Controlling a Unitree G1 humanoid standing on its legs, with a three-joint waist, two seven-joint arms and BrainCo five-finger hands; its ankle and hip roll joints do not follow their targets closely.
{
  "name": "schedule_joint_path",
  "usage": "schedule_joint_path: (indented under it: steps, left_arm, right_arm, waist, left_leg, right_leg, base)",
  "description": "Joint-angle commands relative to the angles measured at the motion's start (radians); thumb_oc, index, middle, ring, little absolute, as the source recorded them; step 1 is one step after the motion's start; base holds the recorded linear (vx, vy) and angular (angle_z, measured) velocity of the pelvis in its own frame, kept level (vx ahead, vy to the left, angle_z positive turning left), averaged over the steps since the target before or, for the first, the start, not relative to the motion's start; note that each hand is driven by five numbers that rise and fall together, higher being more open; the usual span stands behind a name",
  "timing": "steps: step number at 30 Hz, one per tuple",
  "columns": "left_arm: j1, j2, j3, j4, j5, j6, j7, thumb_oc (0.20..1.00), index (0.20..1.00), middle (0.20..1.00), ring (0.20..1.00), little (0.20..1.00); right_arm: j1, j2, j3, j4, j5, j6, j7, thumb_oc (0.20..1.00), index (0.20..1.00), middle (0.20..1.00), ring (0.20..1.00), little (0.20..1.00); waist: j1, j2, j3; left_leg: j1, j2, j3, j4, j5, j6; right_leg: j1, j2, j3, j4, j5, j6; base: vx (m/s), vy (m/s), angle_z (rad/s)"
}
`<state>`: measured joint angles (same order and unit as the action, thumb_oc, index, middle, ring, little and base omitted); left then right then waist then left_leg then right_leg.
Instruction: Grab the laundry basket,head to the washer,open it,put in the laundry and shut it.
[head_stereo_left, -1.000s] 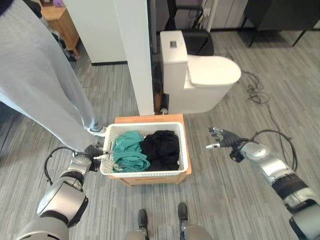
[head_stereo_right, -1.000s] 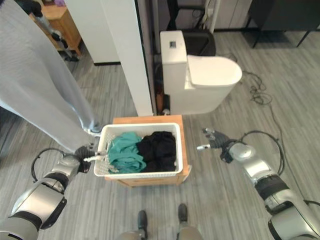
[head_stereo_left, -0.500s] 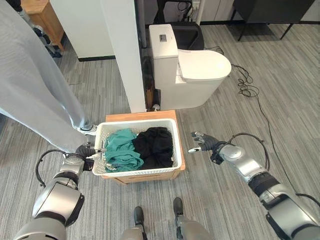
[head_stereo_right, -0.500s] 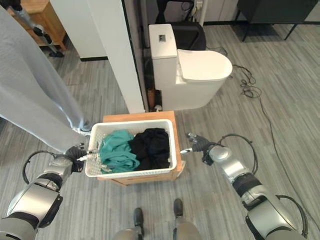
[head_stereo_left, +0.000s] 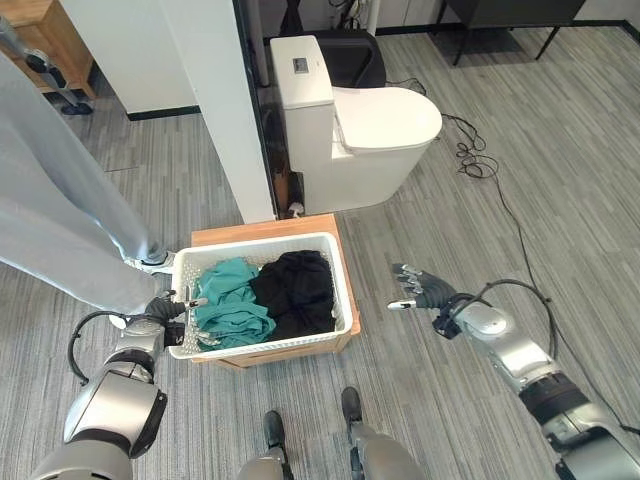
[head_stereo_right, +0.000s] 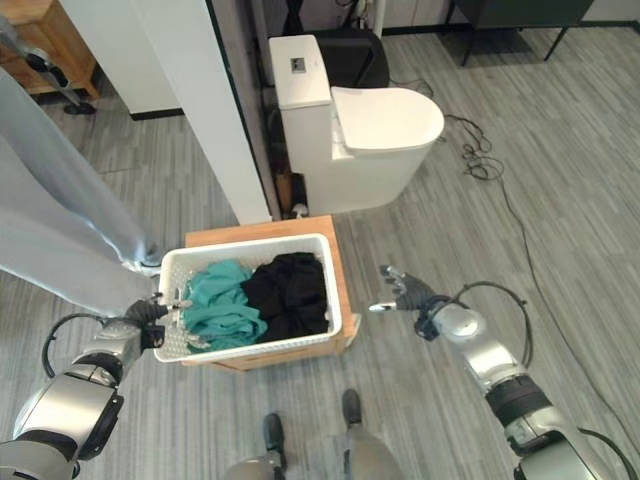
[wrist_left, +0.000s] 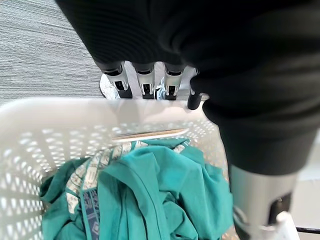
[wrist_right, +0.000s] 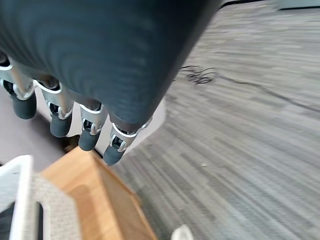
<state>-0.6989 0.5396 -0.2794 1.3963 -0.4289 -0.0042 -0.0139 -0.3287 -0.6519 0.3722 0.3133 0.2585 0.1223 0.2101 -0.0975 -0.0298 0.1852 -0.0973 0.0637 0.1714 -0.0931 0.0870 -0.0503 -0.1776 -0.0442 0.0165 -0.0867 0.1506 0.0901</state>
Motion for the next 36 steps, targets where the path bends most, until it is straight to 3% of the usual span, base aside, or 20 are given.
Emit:
schedule_joint_path:
  steps: [1,9,16,36]
  left_arm:
    - [-0.073,-0.019,0.009,0.072,0.032,-0.016,0.004,1.0,1.0,1.0,1.0,1.0]
    - [-0.069,-0.044,0.027,0.088,0.056,-0.013,0.026,1.0,1.0,1.0,1.0,1.0]
    - [-0.038,-0.092,0.103,0.049,-0.072,-0.037,0.069,1.0,1.0,1.0,1.0,1.0]
    - [0.064,-0.103,0.122,-0.099,-0.049,-0.097,0.092,1.0,1.0,1.0,1.0,1.0]
  right_arm:
    - [0.009,-0.009,-0.056,-0.06,-0.025,-0.068,-0.014,1.0,1.0,1.0,1.0,1.0]
    - [0.097,0.002,-0.115,-0.117,-0.03,-0.076,-0.011,1.0,1.0,1.0,1.0,1.0]
    - [0.139,0.026,-0.116,-0.114,-0.021,-0.081,-0.018,1.0,1.0,1.0,1.0,1.0]
    - [0.231,0.069,-0.11,-0.013,-0.044,-0.092,0.015,1.0,1.0,1.0,1.0,1.0]
  waist:
    - [0.0,-0.037,0.002]
    - [-0.001,-0.048,0.005]
    - [0.01,-0.041,0.002]
    - [0.037,-0.023,-0.048]
  left_leg:
    - [0.023,-0.001,-0.054,0.006,-0.063,-0.001]
    - [0.02,0.004,-0.06,0.006,-0.064,-0.001]
    - [0.04,0.0,-0.073,0.006,-0.069,-0.002]
    - [0.095,0.001,-0.084,0.006,-0.085,-0.011]
  right_leg:
    - [0.002,-0.036,0.023,-0.001,-0.026,0.087]
    - [0.001,-0.033,0.019,-0.001,-0.03,0.084]
    - [0.029,-0.035,0.009,-0.001,-0.046,0.081]
    - [0.104,-0.043,-0.034,-0.001,-0.076,0.079]
  base:
    - [0.0,0.0,0.0]
    - [0.0,0.0,0.0]
    - [0.01,-0.002,0.01]
    - [0.02,-0.004,0.06]
